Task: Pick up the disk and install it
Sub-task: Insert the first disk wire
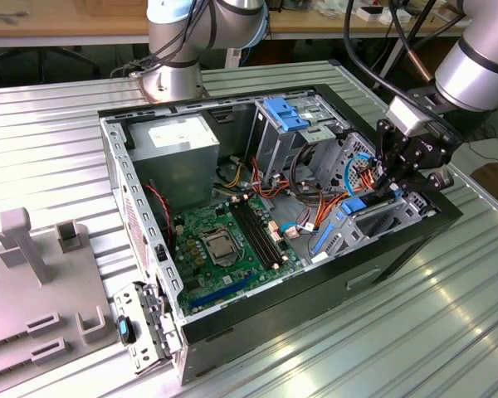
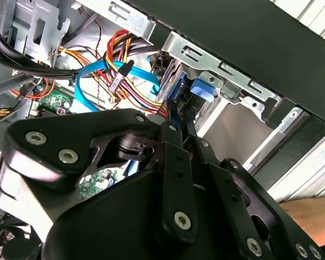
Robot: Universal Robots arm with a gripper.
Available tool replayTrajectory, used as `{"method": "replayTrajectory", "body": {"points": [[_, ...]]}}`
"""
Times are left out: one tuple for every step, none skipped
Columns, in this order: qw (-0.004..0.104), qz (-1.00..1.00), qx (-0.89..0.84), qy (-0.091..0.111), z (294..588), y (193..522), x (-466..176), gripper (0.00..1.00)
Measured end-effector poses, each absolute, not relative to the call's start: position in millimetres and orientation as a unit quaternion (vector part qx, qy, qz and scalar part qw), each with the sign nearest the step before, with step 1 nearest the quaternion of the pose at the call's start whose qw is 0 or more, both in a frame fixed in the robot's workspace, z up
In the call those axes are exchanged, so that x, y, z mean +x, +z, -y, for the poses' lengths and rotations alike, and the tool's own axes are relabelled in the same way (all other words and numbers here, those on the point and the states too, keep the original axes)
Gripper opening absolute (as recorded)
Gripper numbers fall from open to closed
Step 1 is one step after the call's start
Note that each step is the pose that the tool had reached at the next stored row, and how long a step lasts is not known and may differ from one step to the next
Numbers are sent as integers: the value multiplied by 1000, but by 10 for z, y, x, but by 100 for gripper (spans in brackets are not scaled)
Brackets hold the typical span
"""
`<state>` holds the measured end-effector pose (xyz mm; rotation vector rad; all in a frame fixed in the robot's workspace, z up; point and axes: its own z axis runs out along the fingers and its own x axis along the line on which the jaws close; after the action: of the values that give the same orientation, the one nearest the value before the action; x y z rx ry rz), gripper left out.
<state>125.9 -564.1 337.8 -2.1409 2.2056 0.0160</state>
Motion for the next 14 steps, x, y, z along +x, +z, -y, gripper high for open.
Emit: {"method": "replayTrajectory", "body": {"points": [[34, -717, -696, 5, 5641, 3376, 1259, 17], [34, -717, -696, 5, 5641, 3376, 1260, 17], [34, -717, -696, 5, 5641, 3375, 1259, 17], [34, -717, -696, 5, 5641, 3375, 1260, 17], [34, -717, -696, 5, 5641, 3375, 1260, 17], [34, -717, -696, 5, 5641, 3374, 1260, 17], [34, -717, -696, 5, 5641, 3374, 1260, 17], [34, -717, -696, 5, 5641, 3373, 1260, 17], [34, -717, -696, 5, 5641, 3373, 1260, 17], [35, -717, -696, 6, 5640, 3366, 1260, 17], [35, -717, -696, 6, 5641, 3366, 1260, 18], [35, -717, -696, 6, 5641, 3371, 1260, 18], [34, -717, -696, 5, 5641, 3386, 1260, 24], [34, -717, -696, 5, 5641, 3400, 1260, 24]]}}
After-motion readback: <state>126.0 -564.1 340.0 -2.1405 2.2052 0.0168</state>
